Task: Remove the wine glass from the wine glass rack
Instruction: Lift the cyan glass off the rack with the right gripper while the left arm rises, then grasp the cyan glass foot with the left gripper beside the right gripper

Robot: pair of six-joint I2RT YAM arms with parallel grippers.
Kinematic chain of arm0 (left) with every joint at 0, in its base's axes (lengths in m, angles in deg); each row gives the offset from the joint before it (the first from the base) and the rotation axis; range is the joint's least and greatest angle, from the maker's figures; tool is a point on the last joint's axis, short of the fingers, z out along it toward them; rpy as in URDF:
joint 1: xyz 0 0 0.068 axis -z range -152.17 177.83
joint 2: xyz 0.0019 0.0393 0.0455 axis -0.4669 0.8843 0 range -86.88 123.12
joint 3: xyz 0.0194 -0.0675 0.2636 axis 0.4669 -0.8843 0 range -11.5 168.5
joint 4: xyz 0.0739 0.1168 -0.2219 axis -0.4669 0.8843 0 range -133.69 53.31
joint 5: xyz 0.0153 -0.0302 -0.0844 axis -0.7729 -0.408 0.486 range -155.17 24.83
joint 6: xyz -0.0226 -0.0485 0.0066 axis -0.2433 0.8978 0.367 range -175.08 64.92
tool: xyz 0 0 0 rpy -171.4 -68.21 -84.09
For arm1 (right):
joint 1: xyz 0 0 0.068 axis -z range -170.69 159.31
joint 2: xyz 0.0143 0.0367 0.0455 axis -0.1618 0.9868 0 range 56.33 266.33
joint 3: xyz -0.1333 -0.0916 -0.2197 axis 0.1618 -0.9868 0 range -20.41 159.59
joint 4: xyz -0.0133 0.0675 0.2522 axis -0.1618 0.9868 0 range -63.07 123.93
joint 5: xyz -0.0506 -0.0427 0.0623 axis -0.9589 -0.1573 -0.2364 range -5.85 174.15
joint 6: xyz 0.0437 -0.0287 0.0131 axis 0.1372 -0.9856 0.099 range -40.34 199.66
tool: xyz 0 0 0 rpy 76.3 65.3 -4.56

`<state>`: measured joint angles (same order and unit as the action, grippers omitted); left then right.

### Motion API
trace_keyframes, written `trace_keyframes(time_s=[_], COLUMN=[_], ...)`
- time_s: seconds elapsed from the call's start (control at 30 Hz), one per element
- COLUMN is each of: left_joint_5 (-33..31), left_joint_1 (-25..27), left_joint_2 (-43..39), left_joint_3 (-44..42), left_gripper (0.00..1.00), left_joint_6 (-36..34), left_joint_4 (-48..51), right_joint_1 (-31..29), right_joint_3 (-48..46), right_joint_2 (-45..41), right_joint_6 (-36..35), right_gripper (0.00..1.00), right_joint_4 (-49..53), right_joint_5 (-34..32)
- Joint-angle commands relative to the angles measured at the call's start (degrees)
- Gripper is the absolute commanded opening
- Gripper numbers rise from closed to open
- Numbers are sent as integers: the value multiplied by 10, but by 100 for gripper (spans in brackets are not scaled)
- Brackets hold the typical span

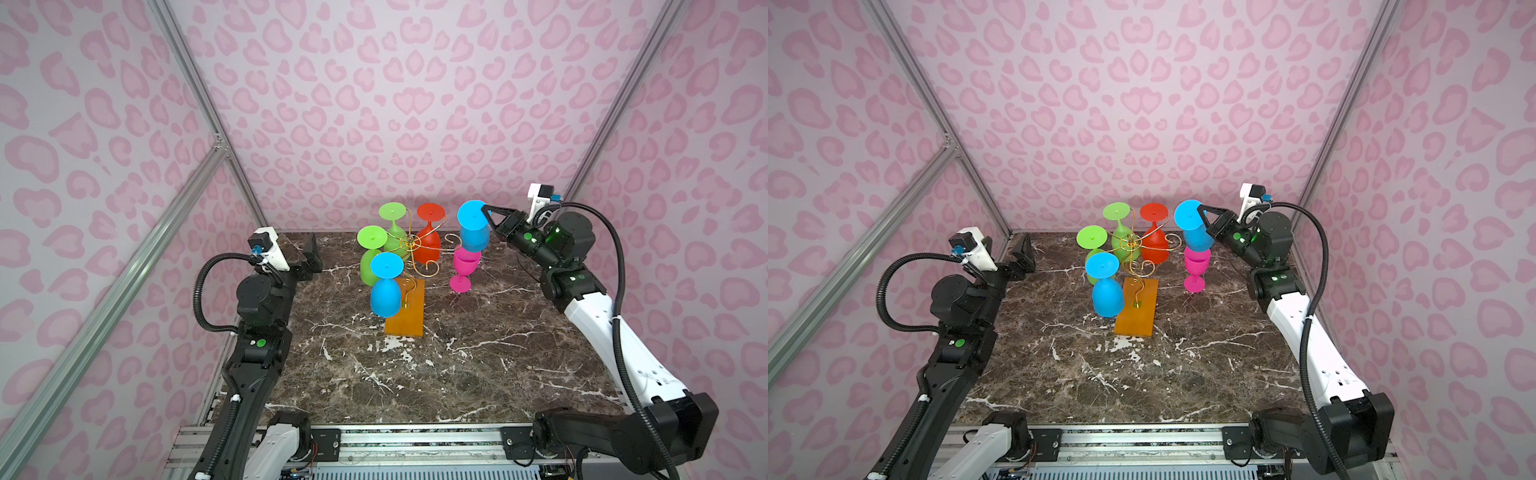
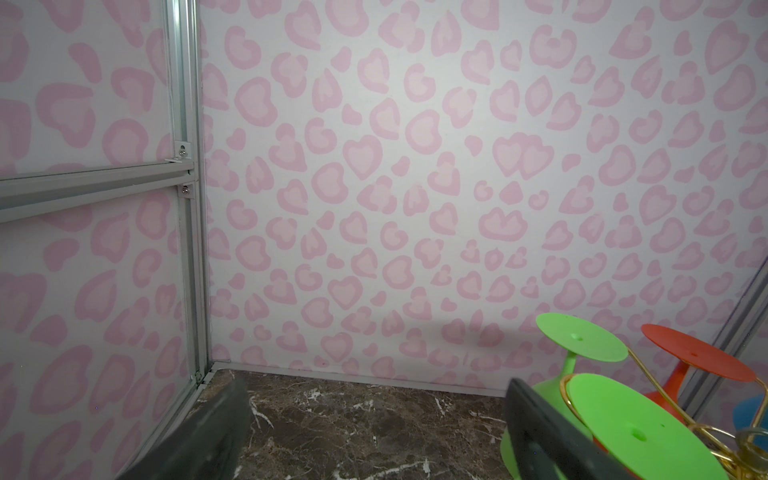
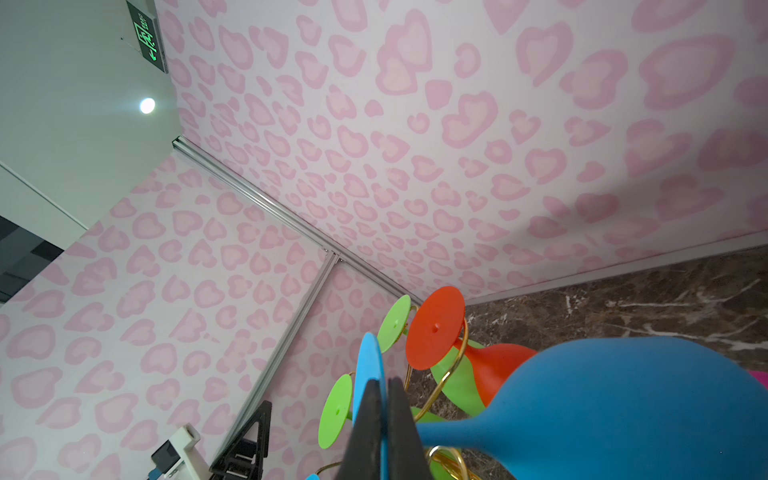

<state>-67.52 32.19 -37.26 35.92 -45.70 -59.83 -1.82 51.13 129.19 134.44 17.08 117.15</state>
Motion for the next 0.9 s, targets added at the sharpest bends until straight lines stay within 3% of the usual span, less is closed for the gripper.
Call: trace_keyframes(time_s=[0.0, 0.07, 0.23, 0.5, 0.87], left_joint_5=[20, 52, 182, 408, 534], left_joint_1=[-1, -1, -1, 5, 120], left_joint_2=[-5, -4, 20, 151, 285], left_joint_3=[19, 49, 124, 269, 423], left_gripper=[98, 100, 95, 79, 63], left_joint_6=[29, 54, 151, 292, 359], left_joint_4=[-5, 14, 39, 16, -8], right_joint_1=[-1, -2, -13, -62, -129], right_joint_3=[20, 32, 60, 131, 225], right_joint_2=[-9, -16, -34, -26, 16], right_joint_6=[-62, -79, -128, -217, -284], right_gripper=[0, 0, 0, 0, 0], right_joint_4=[36, 45, 61, 91, 102], right_joint_5=[-17, -18, -28, -29, 0])
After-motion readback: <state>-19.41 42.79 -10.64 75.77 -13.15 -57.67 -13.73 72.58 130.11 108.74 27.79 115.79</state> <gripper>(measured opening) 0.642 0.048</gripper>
